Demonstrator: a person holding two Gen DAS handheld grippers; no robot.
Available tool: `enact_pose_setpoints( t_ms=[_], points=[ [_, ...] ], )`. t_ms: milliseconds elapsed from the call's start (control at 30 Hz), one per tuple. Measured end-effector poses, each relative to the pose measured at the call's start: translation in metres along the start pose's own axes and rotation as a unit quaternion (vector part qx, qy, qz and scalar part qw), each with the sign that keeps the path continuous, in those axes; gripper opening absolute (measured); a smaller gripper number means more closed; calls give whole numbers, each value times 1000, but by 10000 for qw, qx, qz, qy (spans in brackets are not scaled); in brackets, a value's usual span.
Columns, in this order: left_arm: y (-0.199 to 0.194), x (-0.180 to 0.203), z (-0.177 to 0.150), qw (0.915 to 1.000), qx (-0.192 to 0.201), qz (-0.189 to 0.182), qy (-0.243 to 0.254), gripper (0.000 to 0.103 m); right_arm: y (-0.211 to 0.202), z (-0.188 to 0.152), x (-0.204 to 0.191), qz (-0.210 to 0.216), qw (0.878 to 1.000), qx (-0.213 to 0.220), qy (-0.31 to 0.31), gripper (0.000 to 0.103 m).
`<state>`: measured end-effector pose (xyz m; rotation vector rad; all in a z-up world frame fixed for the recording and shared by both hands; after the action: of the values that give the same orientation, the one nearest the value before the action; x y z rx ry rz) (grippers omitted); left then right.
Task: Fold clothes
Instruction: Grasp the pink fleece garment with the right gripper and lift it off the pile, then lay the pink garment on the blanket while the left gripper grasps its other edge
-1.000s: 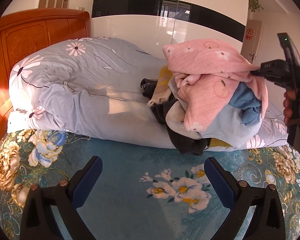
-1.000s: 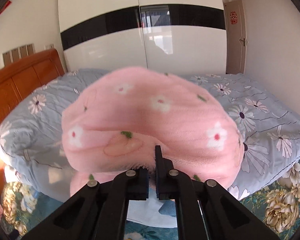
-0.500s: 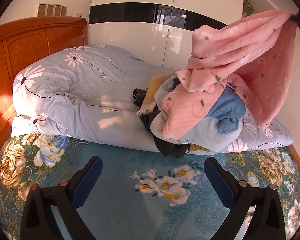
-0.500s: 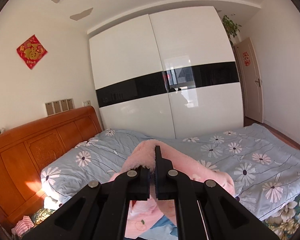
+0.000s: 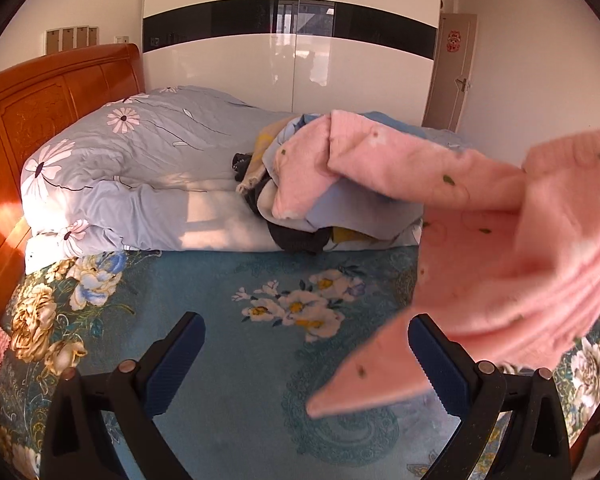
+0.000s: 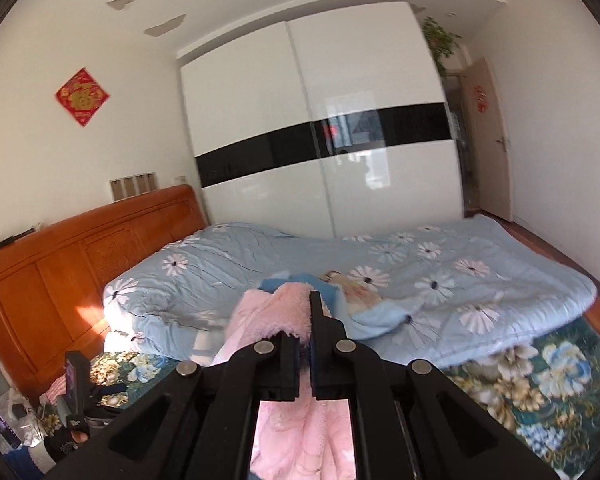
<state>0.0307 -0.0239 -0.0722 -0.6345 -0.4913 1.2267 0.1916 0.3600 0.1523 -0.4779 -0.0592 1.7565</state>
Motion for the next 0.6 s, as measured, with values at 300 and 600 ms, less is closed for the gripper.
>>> enact_pose_setpoints(
  t_ms=[300, 600],
  points=[
    [34, 65, -40, 9971, -547, -528, -29, 103, 16, -151, 187, -2012, 9603, -1859, 535, 4],
    [95, 119, -88, 9885, -1205, -741, 531, 103, -28, -232, 245, -2620, 9286, -2499, 813, 52]
  ],
)
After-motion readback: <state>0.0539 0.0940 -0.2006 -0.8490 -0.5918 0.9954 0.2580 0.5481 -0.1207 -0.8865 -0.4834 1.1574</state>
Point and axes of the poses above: each gripper's, at about its wrist camera, not at the fingertips, and y roughly the way its jaws point, x to its right, z to its top, the point moved 9 cm from there along y, roughly the way its jaws point, and after that the axes turned 5 degrees about y, right-handed, at the moved point
